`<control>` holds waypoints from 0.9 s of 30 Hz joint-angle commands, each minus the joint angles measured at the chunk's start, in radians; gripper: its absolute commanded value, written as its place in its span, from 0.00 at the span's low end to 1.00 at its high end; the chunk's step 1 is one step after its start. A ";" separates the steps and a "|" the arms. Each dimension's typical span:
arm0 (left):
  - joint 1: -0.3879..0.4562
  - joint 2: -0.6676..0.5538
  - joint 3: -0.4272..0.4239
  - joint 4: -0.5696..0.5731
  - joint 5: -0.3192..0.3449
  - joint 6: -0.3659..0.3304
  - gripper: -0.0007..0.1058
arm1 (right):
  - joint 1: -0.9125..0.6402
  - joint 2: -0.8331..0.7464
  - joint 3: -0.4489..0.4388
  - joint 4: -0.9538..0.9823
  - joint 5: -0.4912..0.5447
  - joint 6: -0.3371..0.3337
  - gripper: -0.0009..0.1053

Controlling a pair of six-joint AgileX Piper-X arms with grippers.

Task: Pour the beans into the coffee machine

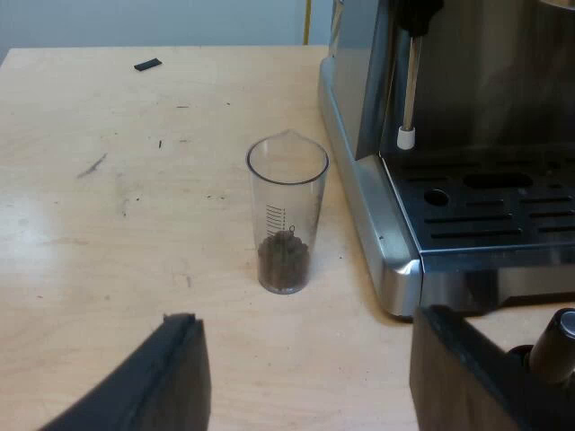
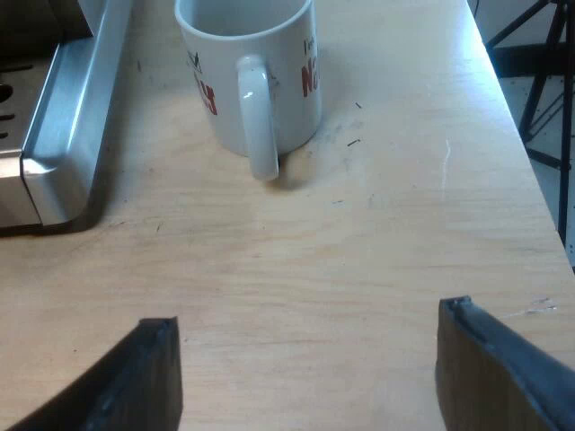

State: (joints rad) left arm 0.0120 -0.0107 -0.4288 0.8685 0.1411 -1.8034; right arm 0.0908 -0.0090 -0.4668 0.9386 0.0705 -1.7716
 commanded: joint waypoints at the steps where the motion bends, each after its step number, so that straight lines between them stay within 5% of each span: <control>1: -0.001 -0.036 -0.006 0.001 -0.015 -0.006 0.50 | -0.007 -0.038 -0.013 0.001 -0.008 -0.004 0.59; 27: -0.001 -0.036 -0.006 -0.001 -0.002 -0.001 0.53 | -0.007 -0.038 -0.013 0.001 -0.008 -0.004 0.59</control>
State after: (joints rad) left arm 0.0120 -0.0107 -0.4288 0.8685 0.1429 -1.8034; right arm 0.0908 -0.0090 -0.4668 0.9386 0.0687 -1.7716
